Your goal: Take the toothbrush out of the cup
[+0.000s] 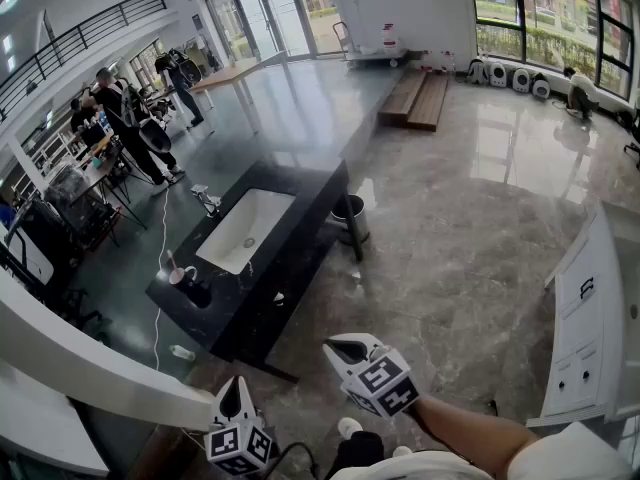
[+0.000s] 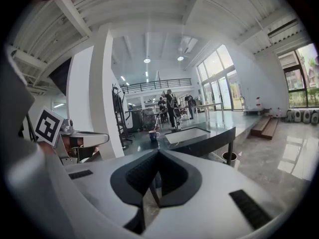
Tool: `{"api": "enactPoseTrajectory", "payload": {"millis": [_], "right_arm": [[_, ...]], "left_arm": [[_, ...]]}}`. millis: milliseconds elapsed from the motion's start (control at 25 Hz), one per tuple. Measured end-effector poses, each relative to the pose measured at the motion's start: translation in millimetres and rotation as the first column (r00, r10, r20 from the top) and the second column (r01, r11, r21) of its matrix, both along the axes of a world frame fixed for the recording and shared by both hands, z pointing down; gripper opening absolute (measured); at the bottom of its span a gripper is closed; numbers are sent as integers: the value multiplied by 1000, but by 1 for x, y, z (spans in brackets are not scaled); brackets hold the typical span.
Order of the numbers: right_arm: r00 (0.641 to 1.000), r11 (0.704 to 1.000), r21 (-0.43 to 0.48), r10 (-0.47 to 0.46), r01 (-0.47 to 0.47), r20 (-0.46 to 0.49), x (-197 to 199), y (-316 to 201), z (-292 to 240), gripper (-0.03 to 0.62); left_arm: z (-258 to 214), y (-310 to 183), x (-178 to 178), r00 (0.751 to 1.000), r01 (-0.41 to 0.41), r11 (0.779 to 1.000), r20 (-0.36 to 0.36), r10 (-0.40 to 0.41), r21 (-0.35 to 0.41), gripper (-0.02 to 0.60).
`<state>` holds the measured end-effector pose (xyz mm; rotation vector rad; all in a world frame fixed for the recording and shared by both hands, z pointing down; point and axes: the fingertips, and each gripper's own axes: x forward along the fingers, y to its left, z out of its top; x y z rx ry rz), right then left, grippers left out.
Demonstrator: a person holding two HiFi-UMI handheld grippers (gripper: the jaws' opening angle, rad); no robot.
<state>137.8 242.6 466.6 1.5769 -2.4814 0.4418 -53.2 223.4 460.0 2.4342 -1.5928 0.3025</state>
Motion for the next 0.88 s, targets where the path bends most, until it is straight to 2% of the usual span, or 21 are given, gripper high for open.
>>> {"api": "enactPoseTrajectory", "payload": {"millis": [280, 440, 640, 880], "right_arm": [[997, 997, -18, -72, 72, -2, -30, -126, 27, -5], [990, 990, -28, -140, 139, -13, -63, -227, 33, -5], [976, 976, -21, -217, 217, -6, -114, -359, 17, -5], [944, 943, -55, -328, 329, 29, -174, -449, 15, -5]], "left_arm": [[31, -113, -29, 998, 52, 999, 21, -52, 1, 18], [39, -207, -60, 992, 123, 992, -3, -123, -2, 17], [28, -325, -104, 981, 196, 980, 3, -196, 18, 18], [26, -391, -150, 954, 299, 954, 2, -299, -16, 18]]}}
